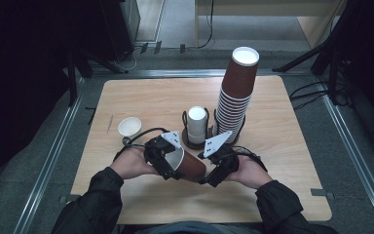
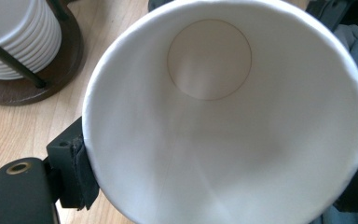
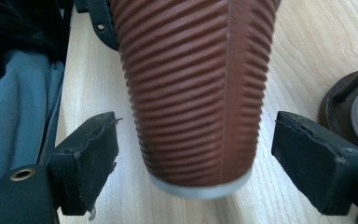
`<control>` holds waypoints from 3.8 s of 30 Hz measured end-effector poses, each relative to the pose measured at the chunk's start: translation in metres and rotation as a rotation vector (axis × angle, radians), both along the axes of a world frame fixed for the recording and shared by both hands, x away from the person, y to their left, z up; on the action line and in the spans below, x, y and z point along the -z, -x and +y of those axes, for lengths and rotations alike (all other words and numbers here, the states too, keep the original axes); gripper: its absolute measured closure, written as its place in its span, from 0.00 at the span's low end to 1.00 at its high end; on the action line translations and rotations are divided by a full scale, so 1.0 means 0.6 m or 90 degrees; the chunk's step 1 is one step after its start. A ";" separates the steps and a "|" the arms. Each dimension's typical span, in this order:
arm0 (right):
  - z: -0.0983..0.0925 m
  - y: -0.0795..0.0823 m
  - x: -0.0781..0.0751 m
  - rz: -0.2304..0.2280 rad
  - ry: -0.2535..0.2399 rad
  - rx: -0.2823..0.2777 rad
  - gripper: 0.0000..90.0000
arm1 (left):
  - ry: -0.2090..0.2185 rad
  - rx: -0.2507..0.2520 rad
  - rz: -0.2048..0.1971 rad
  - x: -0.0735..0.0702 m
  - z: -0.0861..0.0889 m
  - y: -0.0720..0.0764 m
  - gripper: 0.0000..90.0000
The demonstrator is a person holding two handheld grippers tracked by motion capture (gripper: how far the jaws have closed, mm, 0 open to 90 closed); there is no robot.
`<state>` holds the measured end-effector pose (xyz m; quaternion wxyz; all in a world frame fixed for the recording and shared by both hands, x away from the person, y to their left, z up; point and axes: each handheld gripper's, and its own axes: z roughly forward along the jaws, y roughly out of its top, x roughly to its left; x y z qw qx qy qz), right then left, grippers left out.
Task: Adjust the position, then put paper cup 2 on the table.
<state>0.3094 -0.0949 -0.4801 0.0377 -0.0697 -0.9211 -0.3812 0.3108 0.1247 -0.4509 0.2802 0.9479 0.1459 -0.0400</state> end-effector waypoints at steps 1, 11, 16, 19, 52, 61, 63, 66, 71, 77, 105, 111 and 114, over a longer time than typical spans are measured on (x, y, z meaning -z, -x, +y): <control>0.002 0.000 0.001 0.001 0.002 -0.001 0.16 | 0.003 0.002 -0.001 0.000 -0.002 0.001 0.13; 0.023 0.006 0.008 0.002 -0.003 -0.014 0.16 | 0.012 0.021 -0.001 -0.007 -0.016 0.009 0.12; 0.026 0.006 0.009 0.008 -0.003 -0.024 0.22 | 0.009 0.022 -0.002 -0.007 -0.018 0.011 0.12; 0.027 0.007 0.009 0.001 -0.001 -0.027 0.23 | 0.007 0.023 -0.004 -0.006 -0.018 0.011 0.12; -0.012 -0.005 -0.013 -0.042 -0.040 0.020 0.22 | 0.095 -0.046 -0.059 -0.018 0.039 0.013 0.04; -0.019 -0.006 -0.019 -0.033 -0.066 0.026 0.22 | 0.164 -0.073 -0.016 -0.015 0.037 0.011 0.00; -0.019 -0.006 -0.019 -0.030 -0.069 0.025 0.22 | 0.170 -0.070 -0.025 -0.016 0.033 0.013 0.00; -0.019 -0.006 -0.021 -0.031 -0.078 0.025 0.22 | 0.184 -0.068 -0.020 -0.016 0.029 0.013 0.00; -0.018 -0.005 -0.021 -0.030 -0.087 0.023 0.22 | 0.192 -0.062 -0.026 -0.015 0.024 0.013 0.00; -0.012 -0.004 -0.019 -0.038 -0.088 0.014 0.22 | 0.232 -0.065 -0.015 -0.018 0.020 0.012 0.00; 0.000 -0.003 -0.018 -0.022 -0.098 0.014 0.22 | 0.238 -0.082 -0.017 -0.020 0.018 0.012 0.12; 0.000 -0.001 -0.018 -0.011 -0.078 0.025 0.20 | 0.218 -0.102 -0.009 -0.024 0.021 0.013 0.12; -0.004 -0.003 -0.017 0.004 -0.077 0.031 0.17 | 0.208 -0.099 -0.012 -0.024 0.023 0.015 0.12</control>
